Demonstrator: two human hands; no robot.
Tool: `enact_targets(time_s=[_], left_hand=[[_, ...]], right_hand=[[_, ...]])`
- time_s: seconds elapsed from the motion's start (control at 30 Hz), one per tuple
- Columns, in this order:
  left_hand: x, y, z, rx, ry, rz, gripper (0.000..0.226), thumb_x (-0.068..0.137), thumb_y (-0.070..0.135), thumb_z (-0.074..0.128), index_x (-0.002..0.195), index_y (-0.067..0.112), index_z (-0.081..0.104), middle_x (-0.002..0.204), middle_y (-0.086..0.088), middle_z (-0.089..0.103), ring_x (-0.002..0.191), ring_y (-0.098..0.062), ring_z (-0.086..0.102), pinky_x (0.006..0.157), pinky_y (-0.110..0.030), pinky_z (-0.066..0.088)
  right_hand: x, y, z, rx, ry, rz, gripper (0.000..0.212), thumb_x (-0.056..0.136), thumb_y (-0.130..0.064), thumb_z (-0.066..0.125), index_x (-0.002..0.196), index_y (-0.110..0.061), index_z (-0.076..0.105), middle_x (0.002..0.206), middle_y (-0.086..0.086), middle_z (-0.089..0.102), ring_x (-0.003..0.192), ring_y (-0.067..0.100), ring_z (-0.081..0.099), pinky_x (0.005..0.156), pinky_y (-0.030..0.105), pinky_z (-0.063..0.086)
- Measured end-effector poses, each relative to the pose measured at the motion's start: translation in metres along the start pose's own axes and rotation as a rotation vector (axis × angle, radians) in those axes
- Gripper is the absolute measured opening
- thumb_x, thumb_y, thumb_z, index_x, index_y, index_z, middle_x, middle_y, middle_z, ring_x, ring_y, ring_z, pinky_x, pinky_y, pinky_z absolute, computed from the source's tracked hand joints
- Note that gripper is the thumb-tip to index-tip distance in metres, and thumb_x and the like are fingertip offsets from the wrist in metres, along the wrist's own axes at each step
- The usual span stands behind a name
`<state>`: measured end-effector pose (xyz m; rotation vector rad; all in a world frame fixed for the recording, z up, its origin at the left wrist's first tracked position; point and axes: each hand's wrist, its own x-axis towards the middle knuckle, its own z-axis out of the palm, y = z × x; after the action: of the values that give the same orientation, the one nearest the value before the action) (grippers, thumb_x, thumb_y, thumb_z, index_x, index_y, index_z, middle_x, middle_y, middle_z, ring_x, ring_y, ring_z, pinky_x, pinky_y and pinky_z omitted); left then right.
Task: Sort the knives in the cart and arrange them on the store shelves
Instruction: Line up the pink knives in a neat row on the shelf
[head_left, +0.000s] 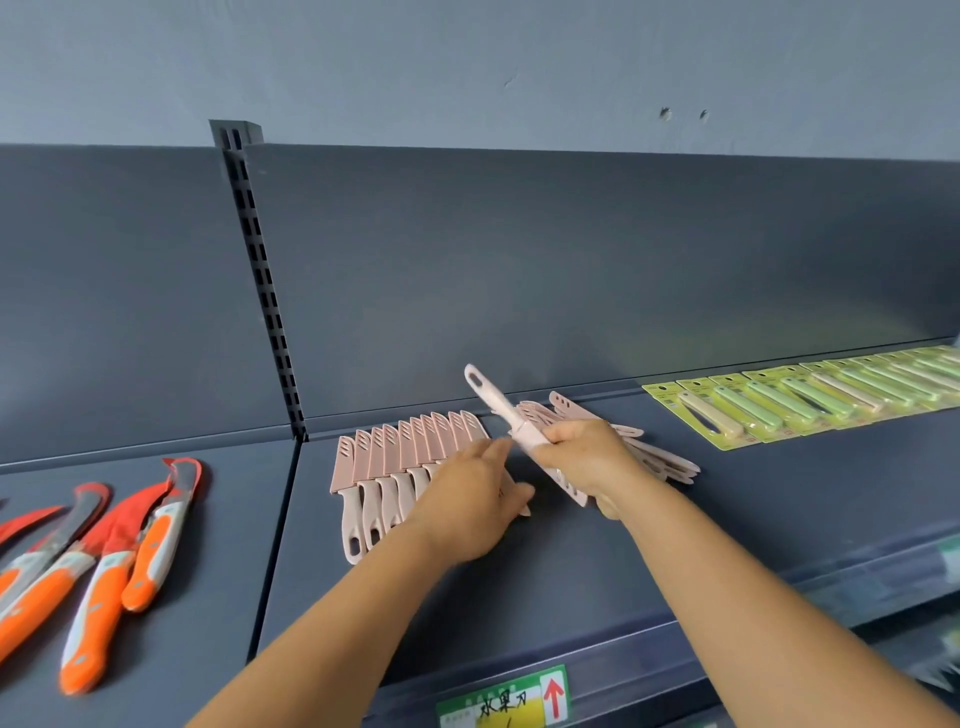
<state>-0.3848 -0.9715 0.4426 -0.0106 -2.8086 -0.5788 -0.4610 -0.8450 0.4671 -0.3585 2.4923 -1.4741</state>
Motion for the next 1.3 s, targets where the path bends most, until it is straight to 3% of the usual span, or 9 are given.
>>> enact_targets(time_s=[0.13, 0.3, 0.4, 0.67, 0.77, 0.9, 1.07, 1.2, 1.3], left_hand=[[0.011, 0.028, -0.016, -0.489, 0.269, -0.133, 0.028, 0.093, 0.021, 0.058, 0.121, 0.016, 0.057, 0.092, 0.009, 0.06, 0.08, -0.005, 0.058, 0.065, -0.005, 0.038], [0.024, 0.042, -0.031, -0.596, 0.424, -0.221, 0.012, 0.088, 0.014, 0.06, 0.085, 0.021, 0.068, 0.068, 0.011, 0.06, 0.061, -0.004, 0.051, 0.055, -0.006, 0.037], [0.025, 0.039, -0.038, -0.397, 0.499, -0.082, 0.02, 0.089, 0.018, 0.061, 0.07, 0.025, 0.064, 0.071, 0.003, 0.056, 0.059, -0.007, 0.046, 0.056, -0.01, 0.035], [0.028, 0.012, -0.041, 0.35, 0.464, 0.307, 0.026, 0.056, 0.007, 0.089, 0.073, 0.019, 0.073, 0.067, 0.001, 0.056, 0.054, -0.02, 0.056, 0.036, -0.024, 0.043], [0.025, 0.005, -0.035, 0.345, 0.387, 0.232, 0.029, 0.065, 0.005, 0.082, 0.09, 0.018, 0.073, 0.08, 0.0, 0.059, 0.065, -0.023, 0.061, 0.042, -0.029, 0.048], [0.018, -0.001, -0.026, 0.186, 0.268, -0.07, 0.039, 0.094, 0.01, 0.047, 0.133, 0.017, 0.047, 0.128, 0.0, 0.045, 0.105, -0.025, 0.056, 0.081, -0.034, 0.046], [0.013, -0.013, -0.003, 0.203, -0.129, -0.043, 0.043, 0.096, 0.038, 0.034, 0.125, 0.012, 0.053, 0.135, -0.003, 0.048, 0.125, -0.025, 0.046, 0.101, -0.036, 0.04], [0.01, -0.015, 0.003, 0.194, -0.161, -0.05, 0.029, 0.097, 0.033, 0.04, 0.112, 0.014, 0.057, 0.123, -0.003, 0.054, 0.114, -0.024, 0.051, 0.094, -0.034, 0.039], [0.01, -0.017, 0.004, 0.191, -0.147, -0.041, 0.026, 0.096, 0.034, 0.042, 0.108, 0.017, 0.057, 0.118, -0.002, 0.056, 0.111, -0.023, 0.053, 0.092, -0.033, 0.037]], right_hand=[[-0.009, -0.009, -0.006, 0.307, -0.039, -0.043, 0.014, 0.081, -0.017, 0.072, 0.094, -0.018, 0.075, 0.087, -0.002, 0.073, 0.084, 0.016, 0.066, 0.086, 0.032, 0.052], [-0.02, -0.021, -0.024, 0.243, -0.021, -0.096, 0.012, 0.08, -0.017, 0.071, 0.085, -0.027, 0.076, 0.086, -0.003, 0.075, 0.085, 0.016, 0.067, 0.078, 0.03, 0.053], [-0.018, -0.024, -0.036, 0.356, 0.009, -0.056, 0.013, 0.088, -0.018, 0.062, 0.089, -0.024, 0.074, 0.098, 0.0, 0.073, 0.092, 0.017, 0.065, 0.09, 0.035, 0.053], [-0.031, -0.038, -0.05, 0.412, -0.366, -0.046, 0.02, 0.089, -0.011, 0.063, 0.105, -0.001, 0.068, 0.081, 0.008, 0.065, 0.06, 0.011, 0.055, 0.053, 0.018, 0.046], [-0.023, -0.038, -0.034, 0.133, -0.212, -0.08, 0.024, 0.08, 0.003, 0.056, 0.097, -0.001, 0.072, 0.065, 0.006, 0.055, 0.057, 0.014, 0.046, 0.051, 0.02, 0.039], [0.002, -0.021, -0.002, -0.065, 0.015, -0.093, 0.022, 0.082, -0.01, 0.058, 0.098, -0.01, 0.073, 0.081, 0.011, 0.066, 0.075, 0.016, 0.052, 0.068, 0.027, 0.042], [0.012, -0.003, 0.026, -0.12, 0.041, -0.086, 0.019, 0.085, -0.007, 0.052, 0.08, -0.016, 0.067, 0.072, 0.0, 0.053, 0.069, 0.02, 0.046, 0.06, 0.024, 0.034], [0.022, 0.007, 0.036, -0.17, 0.055, -0.08, 0.017, 0.083, -0.011, 0.053, 0.072, -0.021, 0.062, 0.069, 0.0, 0.051, 0.07, 0.023, 0.05, 0.064, 0.03, 0.042], [0.028, 0.011, 0.039, -0.317, 0.061, -0.09, 0.036, 0.086, -0.015, 0.05, 0.055, -0.02, 0.032, 0.058, -0.006, 0.029, 0.067, 0.022, 0.033, 0.05, 0.028, 0.024]])
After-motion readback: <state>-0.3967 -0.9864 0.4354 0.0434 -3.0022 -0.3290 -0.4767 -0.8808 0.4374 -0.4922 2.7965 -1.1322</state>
